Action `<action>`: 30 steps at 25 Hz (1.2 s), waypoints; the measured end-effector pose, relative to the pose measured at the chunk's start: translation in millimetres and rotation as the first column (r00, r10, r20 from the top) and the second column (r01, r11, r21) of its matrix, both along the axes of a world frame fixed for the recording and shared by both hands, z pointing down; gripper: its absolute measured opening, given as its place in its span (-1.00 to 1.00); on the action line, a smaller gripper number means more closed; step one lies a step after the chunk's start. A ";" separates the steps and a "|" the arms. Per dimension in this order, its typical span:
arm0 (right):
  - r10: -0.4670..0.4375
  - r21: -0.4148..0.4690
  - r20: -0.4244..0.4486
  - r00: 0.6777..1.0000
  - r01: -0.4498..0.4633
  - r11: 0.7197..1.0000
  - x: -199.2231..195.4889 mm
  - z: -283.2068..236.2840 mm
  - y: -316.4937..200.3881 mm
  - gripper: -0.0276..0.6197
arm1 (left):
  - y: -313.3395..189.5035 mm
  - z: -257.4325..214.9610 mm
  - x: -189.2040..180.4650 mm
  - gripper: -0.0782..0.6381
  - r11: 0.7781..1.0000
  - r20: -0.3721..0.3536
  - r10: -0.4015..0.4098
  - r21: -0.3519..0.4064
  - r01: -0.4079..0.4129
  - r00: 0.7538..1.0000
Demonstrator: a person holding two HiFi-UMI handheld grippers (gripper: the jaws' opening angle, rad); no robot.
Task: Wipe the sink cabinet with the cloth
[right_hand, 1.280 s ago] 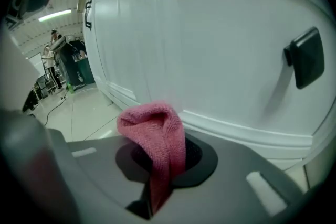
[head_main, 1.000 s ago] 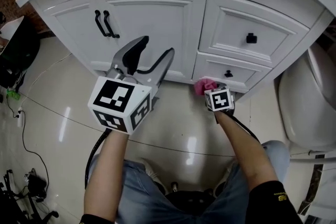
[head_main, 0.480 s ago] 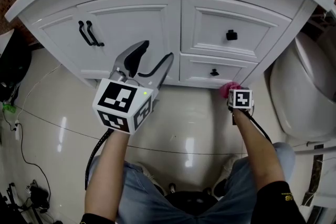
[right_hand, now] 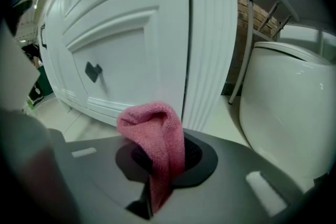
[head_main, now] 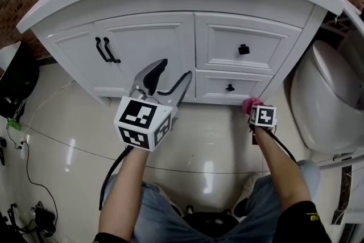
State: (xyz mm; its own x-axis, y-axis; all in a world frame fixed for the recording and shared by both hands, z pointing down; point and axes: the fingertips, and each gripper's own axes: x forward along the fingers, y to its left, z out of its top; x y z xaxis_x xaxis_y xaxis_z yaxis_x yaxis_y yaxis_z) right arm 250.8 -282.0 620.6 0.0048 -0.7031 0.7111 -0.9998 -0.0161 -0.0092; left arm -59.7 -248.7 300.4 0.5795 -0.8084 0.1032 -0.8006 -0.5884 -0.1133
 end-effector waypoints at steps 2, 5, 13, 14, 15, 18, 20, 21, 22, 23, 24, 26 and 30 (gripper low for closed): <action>0.004 0.035 0.069 0.998 -0.006 0.999 -12.6 -22.4 8.9 -0.79 | 9.1 -5.4 1.7 -0.04 1.000 0.002 0.009 0.008 -0.009 1.000; -0.027 0.137 0.148 0.989 0.006 0.991 -30.3 -77.9 22.1 -0.79 | 29.0 -11.8 2.1 -0.04 1.000 -0.006 0.013 0.016 -0.013 1.000; -0.235 0.537 0.070 0.969 0.162 0.828 -68.4 -254.8 79.8 -0.79 | 88.5 -43.4 18.9 -0.04 0.994 -0.013 0.045 0.099 -0.043 0.999; -0.247 0.572 0.086 0.965 0.156 0.805 -70.3 -271.6 90.5 -0.79 | 92.0 -44.2 19.8 -0.04 0.993 -0.007 0.044 0.106 -0.043 0.999; -0.258 0.600 0.113 0.960 0.141 0.788 -71.2 -285.9 102.0 -0.79 | 95.5 -43.3 20.6 -0.04 0.994 -0.007 0.042 0.106 -0.041 0.999; -0.290 0.651 0.190 0.938 0.101 0.752 -70.0 -315.0 138.0 -0.80 | 112.7 -34.8 22.8 -0.04 0.997 -0.062 0.030 0.073 -0.026 0.998; -0.301 0.676 0.214 0.930 0.081 0.733 -70.5 -326.1 153.5 -0.80 | 127.2 -31.0 24.0 -0.04 0.998 -0.104 0.020 0.062 -0.014 0.994; -0.298 0.688 0.211 0.931 0.075 0.722 -71.8 -330.7 156.4 -0.80 | 133.1 -31.0 24.4 -0.04 0.998 -0.118 0.015 0.065 -0.007 0.993; -0.292 0.700 0.196 0.936 0.075 0.710 -74.2 -335.2 156.5 -0.80 | 137.3 -32.3 24.9 -0.04 0.997 -0.126 0.008 0.073 0.001 0.992; -0.289 0.712 0.171 0.942 0.085 0.697 -77.7 -339.5 154.8 -0.80 | 139.7 -34.1 25.8 -0.04 0.996 -0.129 0.001 0.085 0.010 0.992; -0.288 0.722 0.140 0.947 0.102 0.685 -81.7 -343.5 153.0 -0.80 | 140.6 -35.9 27.4 -0.04 0.995 -0.124 -0.007 0.100 0.019 0.992; -0.291 0.738 0.083 0.953 0.138 0.661 -89.7 -350.2 152.2 -0.80 | 139.5 -39.6 30.4 -0.04 0.991 -0.108 -0.024 0.129 0.038 0.994; -0.304 0.754 0.052 0.951 0.162 0.637 -102.2 -354.6 155.8 -0.80 | 135.1 -47.1 24.0 -0.06 0.985 -0.121 -0.059 0.154 0.078 0.991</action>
